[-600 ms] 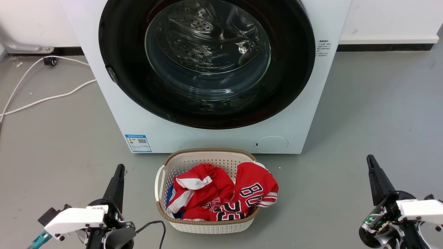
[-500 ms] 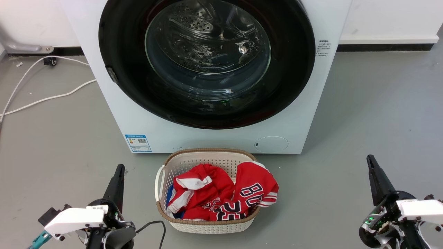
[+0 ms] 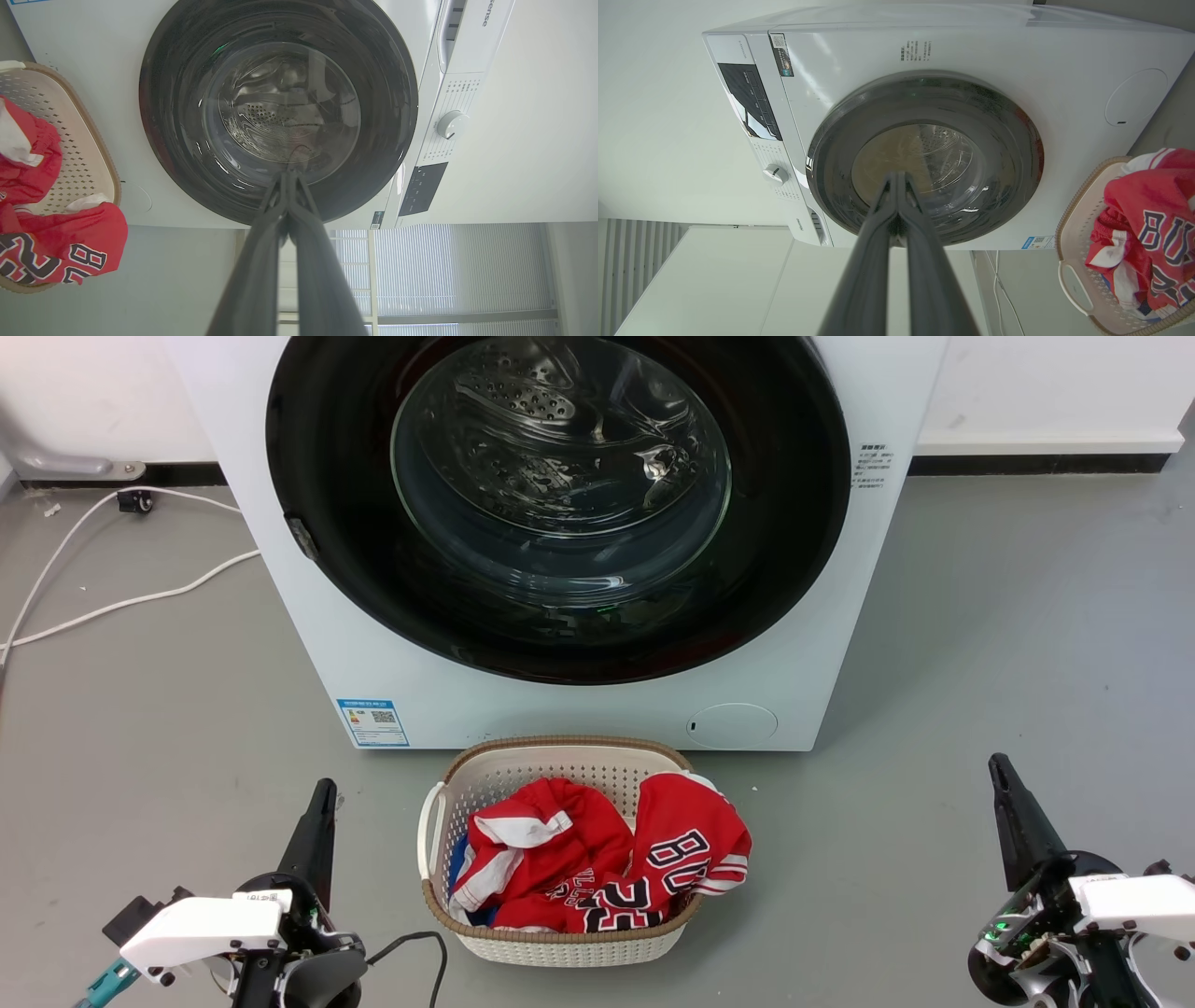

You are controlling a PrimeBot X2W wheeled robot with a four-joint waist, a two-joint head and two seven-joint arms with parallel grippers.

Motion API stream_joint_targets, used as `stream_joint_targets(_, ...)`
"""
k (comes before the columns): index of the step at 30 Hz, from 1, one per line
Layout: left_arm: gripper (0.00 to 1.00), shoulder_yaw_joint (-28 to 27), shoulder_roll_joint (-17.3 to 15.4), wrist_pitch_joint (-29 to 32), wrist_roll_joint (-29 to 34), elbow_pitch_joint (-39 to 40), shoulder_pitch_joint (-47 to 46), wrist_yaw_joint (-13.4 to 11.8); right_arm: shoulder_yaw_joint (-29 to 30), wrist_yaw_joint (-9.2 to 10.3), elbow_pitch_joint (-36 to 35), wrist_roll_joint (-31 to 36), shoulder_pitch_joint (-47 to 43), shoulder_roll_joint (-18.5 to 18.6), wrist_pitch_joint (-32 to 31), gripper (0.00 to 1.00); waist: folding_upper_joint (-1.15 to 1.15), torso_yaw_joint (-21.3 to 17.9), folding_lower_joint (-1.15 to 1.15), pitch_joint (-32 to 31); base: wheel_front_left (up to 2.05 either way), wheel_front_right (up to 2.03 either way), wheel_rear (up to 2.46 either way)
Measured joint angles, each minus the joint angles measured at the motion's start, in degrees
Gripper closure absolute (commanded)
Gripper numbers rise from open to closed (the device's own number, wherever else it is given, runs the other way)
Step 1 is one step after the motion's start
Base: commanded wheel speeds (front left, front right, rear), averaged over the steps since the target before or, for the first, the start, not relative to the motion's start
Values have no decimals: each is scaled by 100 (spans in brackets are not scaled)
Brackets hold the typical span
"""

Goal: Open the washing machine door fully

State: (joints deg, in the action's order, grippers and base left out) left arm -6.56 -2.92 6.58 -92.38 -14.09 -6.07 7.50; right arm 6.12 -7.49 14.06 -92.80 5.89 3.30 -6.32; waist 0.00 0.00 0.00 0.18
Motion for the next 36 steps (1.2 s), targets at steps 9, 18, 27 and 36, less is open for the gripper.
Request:
stream_joint_targets(9, 100, 0, 0, 0, 0, 0, 0, 0, 4, 0, 0, 1, 1, -3, -1, 100, 0, 0, 0, 0, 0, 0, 0)
stream_joint_targets(18, 0, 49, 25, -67, 8, -258, 284, -10, -7, 9, 269, 21, -298, -32, 62, 0, 0, 0, 0, 1, 0, 0, 0)
stream_joint_targets(27, 0, 3, 25, -322, 709, -14, 284, -82, 77, 9, 93, 767, -309, -33, 311, 0, 0, 4, 0, 11, 0, 0, 0)
stream_joint_targets(36, 0, 179, 23, -545, 1887, 412, 285, -358, 34, 9, -366, 2029, -381, -33, 536, 0, 0, 16, 0, 31, 0, 0, 0)
